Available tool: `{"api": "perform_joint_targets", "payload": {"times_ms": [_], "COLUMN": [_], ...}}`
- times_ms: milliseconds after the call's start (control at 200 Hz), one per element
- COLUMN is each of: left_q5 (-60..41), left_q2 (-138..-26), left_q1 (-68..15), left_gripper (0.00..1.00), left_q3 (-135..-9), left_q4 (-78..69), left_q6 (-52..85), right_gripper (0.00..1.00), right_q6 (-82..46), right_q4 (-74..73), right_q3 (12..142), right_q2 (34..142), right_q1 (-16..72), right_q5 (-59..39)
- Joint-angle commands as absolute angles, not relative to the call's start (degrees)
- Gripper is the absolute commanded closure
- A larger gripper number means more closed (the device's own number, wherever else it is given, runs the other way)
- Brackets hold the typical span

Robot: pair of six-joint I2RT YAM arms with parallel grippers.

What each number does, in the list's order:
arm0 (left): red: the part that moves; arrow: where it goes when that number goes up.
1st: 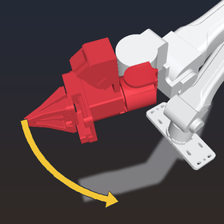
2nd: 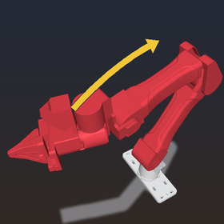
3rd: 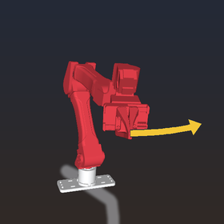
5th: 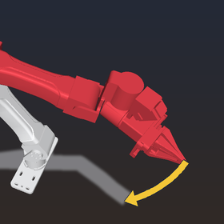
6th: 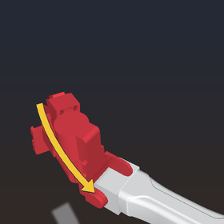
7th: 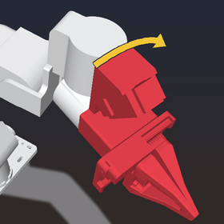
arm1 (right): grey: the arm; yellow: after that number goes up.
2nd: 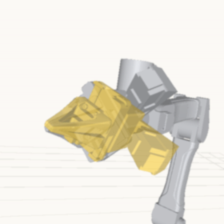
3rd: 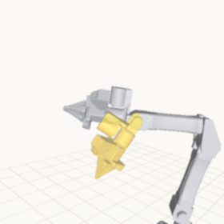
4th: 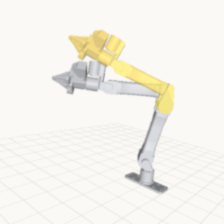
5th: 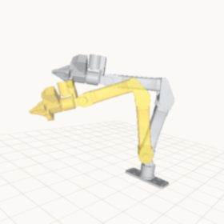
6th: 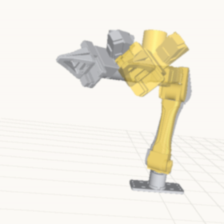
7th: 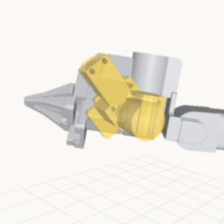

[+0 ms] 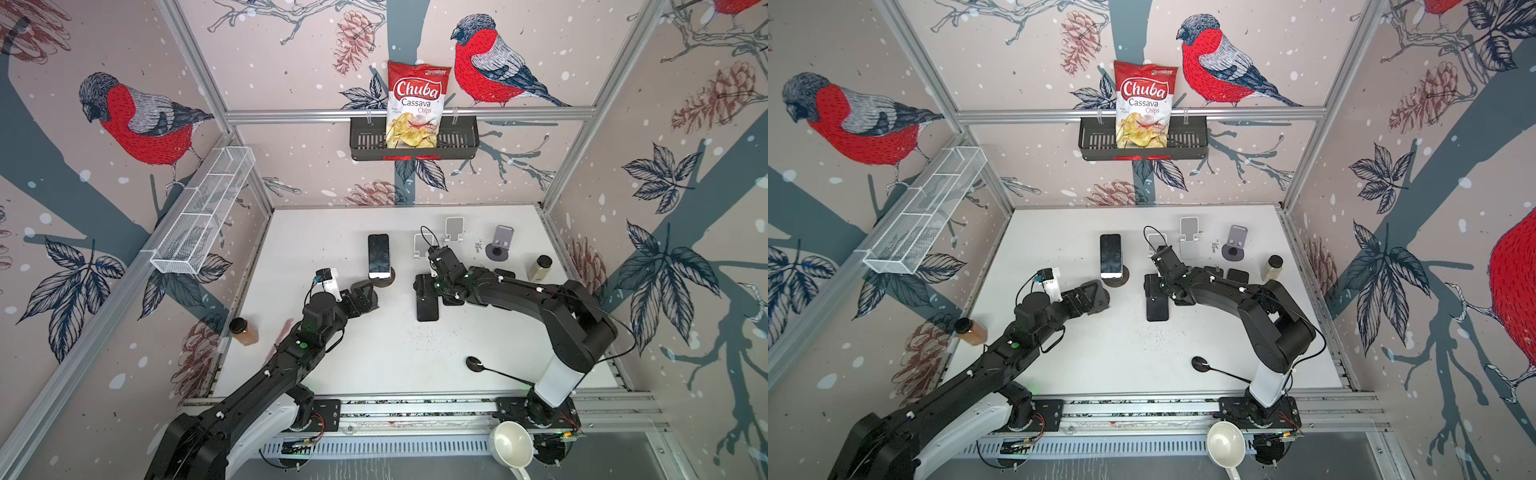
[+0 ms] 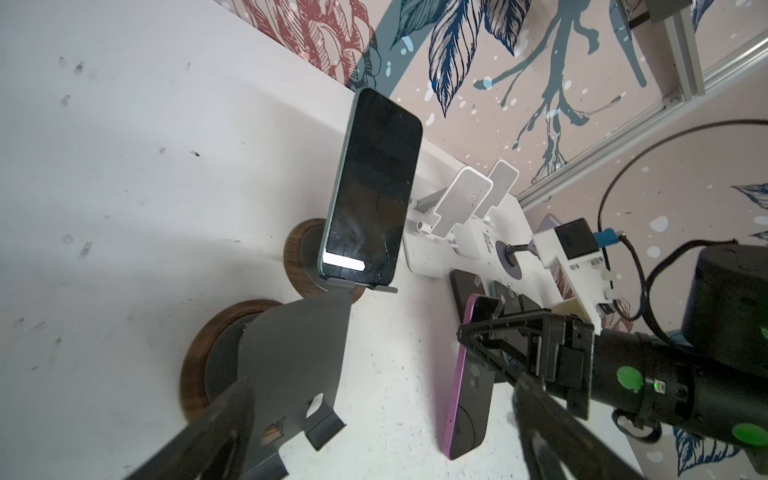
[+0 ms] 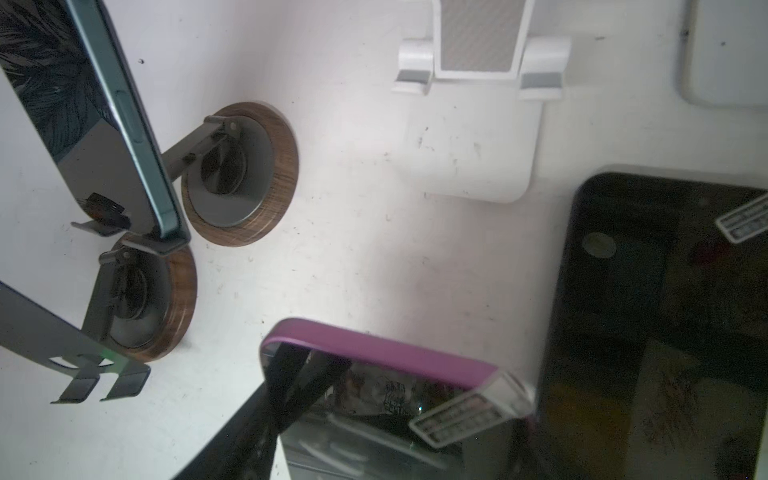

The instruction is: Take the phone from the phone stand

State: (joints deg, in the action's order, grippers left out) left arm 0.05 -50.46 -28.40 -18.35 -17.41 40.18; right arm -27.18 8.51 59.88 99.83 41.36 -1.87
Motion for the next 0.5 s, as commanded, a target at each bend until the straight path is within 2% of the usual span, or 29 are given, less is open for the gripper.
{"api": "perform_joint_targets", "payload": {"times_ms": [0,495], "left_q5": [1.3,1.8], "left_q2": [-51.0,-50.0], "left_q1": [-28.9,-29.0], "left_gripper": [0.04,0.04], "left_q3": [-18.7,-18.0], "left_q4": [-19.4,-19.7], "left_q6": [38.8,38.6], "right_gripper": [0.33,0.33], "right_q6": [-27.9,-29.6], "right_q4": [6.5,12.9], "right_q3": [60.0,66.4], "right_q2": [101.1,109.2], "right_q1": [41.0,41.2], "right_q5": [-4.0,1.2]}}
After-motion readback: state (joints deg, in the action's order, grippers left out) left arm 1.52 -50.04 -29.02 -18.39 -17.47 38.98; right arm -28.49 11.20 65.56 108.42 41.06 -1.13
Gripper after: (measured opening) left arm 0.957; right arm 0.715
